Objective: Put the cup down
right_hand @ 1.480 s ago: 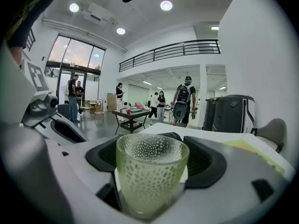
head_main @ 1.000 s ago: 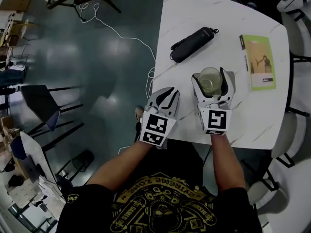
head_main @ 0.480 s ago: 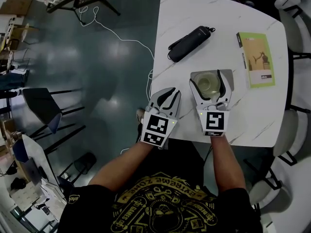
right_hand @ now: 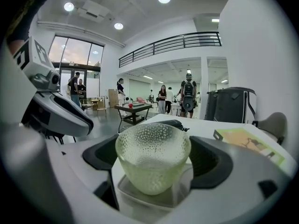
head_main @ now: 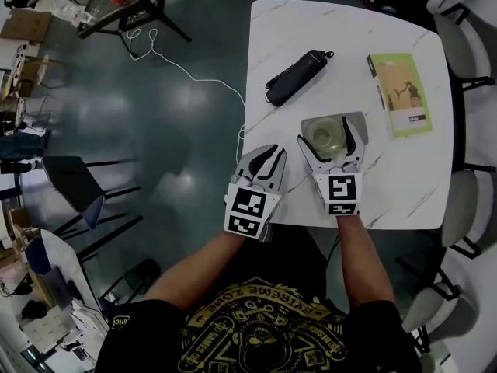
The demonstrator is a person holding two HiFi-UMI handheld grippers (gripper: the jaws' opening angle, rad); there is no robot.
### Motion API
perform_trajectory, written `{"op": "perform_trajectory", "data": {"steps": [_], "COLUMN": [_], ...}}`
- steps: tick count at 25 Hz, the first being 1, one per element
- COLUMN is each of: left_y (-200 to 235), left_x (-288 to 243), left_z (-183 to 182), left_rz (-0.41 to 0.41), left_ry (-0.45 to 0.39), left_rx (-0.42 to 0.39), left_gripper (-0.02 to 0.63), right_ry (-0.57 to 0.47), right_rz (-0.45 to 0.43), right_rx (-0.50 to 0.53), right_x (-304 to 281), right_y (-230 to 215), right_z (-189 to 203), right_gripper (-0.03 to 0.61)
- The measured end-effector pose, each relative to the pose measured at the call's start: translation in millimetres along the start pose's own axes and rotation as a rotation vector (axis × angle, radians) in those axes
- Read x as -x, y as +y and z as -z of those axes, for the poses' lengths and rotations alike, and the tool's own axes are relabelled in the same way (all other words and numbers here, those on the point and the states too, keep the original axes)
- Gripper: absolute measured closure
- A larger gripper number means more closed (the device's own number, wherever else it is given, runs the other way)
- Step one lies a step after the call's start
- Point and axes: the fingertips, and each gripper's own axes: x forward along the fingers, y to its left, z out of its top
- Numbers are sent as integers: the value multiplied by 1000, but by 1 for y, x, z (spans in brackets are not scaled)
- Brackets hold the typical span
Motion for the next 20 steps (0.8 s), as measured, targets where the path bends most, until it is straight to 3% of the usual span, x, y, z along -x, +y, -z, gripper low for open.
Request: {"op": "perform_trajectory", "data": {"steps": [9,17,20], "left_y": [-8,-14,-11], "left_x": [41,118,144], "left_z": [-7,2,4], "left_rz": [56,159,175], "left_ry": [-55,-122,-148], "left_rx": [-26,-70,-79], "left_gripper": [551,551,552], "right_ry": [-38,-100,-97], "right_rz": [151,205,208], "right_rx": [-88,-164,-142], "right_x": [55,125,144], "right_y": [-7,68,101], "right_z": [-17,-53,-62], "right_gripper": [123,129,269]}}
